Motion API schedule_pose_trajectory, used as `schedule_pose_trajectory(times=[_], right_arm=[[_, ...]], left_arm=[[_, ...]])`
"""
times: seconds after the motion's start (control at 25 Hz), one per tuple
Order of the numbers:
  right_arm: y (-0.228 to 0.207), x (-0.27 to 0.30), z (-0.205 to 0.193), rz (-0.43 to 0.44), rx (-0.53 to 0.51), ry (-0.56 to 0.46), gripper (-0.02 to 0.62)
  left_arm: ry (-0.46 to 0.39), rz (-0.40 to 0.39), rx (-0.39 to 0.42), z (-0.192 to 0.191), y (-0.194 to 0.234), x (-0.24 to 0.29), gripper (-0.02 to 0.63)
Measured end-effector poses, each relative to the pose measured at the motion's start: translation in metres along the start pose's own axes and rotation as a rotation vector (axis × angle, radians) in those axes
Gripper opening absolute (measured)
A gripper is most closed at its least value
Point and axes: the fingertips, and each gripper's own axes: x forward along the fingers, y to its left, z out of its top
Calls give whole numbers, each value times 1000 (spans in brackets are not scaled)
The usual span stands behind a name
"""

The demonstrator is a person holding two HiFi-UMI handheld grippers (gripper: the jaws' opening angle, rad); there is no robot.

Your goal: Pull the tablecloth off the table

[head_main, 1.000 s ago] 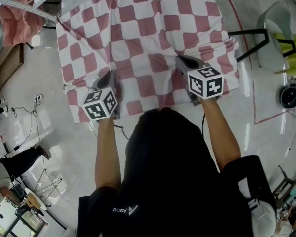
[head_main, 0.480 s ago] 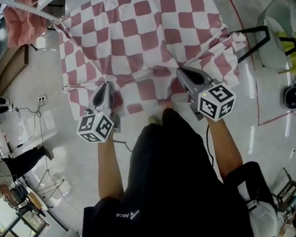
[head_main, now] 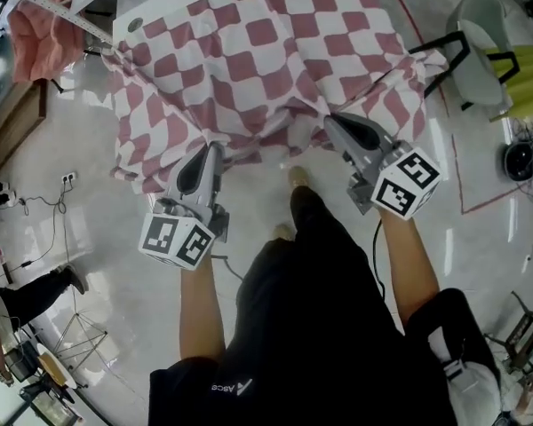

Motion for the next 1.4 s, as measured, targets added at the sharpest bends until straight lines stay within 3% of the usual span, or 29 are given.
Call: schedule_pose_trajectory(times=[0.16, 0.4, 0.76, 1.04, 1.28, 1.4], right_arm=[[58, -29, 1, -26, -18, -57, 6], [91, -121, 10, -104, 30, -207, 6], [171, -211, 31, 61, -54, -255, 6], [173, -229, 79, 180, -56, -255, 6], [205, -330, 53, 253, -14, -315, 6], [226, -346, 59, 256, -46, -337, 6]], left_arm=[[-72, -38, -11, 16, -19, -63, 9], [-184, -117, 7, 32, -75, -136, 9], [-290, -120, 24, 57, -179, -192, 9], [-374, -27, 28, 107, -203, -200, 9], [-416, 2, 59, 77, -295, -273, 9], [-434, -16, 65, 82, -309, -293, 9]])
